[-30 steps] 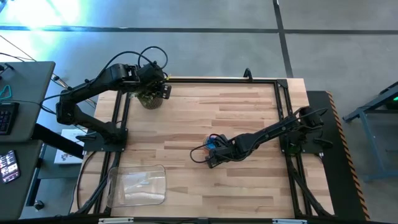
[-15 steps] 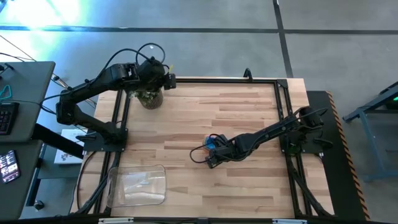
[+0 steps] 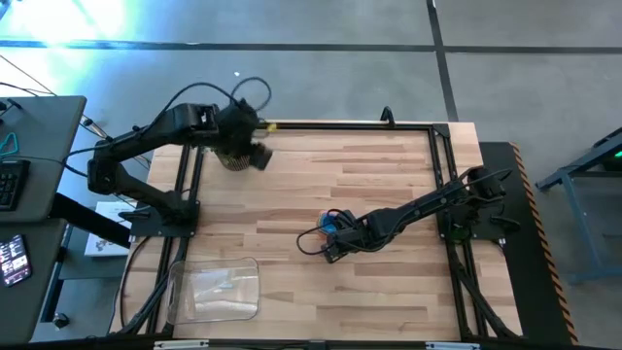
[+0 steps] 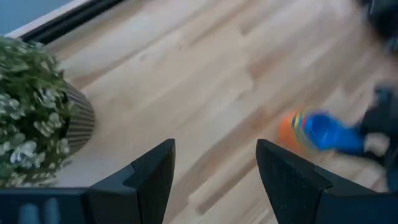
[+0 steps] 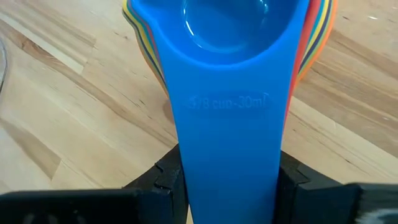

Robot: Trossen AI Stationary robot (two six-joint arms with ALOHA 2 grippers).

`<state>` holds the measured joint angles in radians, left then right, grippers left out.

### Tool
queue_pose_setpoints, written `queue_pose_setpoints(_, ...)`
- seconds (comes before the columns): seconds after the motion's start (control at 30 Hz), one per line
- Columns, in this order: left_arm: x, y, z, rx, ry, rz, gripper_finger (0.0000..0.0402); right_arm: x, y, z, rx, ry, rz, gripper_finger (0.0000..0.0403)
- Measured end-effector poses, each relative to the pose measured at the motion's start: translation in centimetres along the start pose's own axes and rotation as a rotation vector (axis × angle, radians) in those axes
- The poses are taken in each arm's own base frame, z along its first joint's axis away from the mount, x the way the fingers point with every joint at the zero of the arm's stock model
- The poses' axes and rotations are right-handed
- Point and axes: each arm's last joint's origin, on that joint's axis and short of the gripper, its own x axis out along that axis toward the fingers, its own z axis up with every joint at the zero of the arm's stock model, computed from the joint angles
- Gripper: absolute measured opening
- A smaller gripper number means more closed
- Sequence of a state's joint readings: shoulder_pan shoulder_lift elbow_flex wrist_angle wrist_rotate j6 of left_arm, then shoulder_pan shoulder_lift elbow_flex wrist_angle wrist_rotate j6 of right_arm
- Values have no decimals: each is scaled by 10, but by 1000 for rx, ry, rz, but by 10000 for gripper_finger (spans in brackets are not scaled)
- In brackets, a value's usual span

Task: Nest measuring cups in basket
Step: Put the nested measuring cups into the transparent bin

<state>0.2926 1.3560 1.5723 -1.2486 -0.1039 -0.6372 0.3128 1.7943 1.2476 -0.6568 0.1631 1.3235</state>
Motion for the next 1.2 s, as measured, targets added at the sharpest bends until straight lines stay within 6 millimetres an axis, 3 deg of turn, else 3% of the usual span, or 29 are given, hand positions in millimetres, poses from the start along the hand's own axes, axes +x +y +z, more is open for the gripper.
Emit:
queue_pose_setpoints(0.27,-14,-27,-41,211,93,-16,216,1,-2,6,-16,4,-2,124)
queue_pose_setpoints(0.73,-50,-70,-130,461,272,-236,216,1,-1,8,-18,20,9,124)
queue_pose_setpoints(1.03,-8,-71,-182,484,382,-135,216,1,-1,8,-15,22,14,124)
queue_pose_setpoints(1.2,20,-71,-205,483,450,-185,216,1,-1,8,-14,23,14,124)
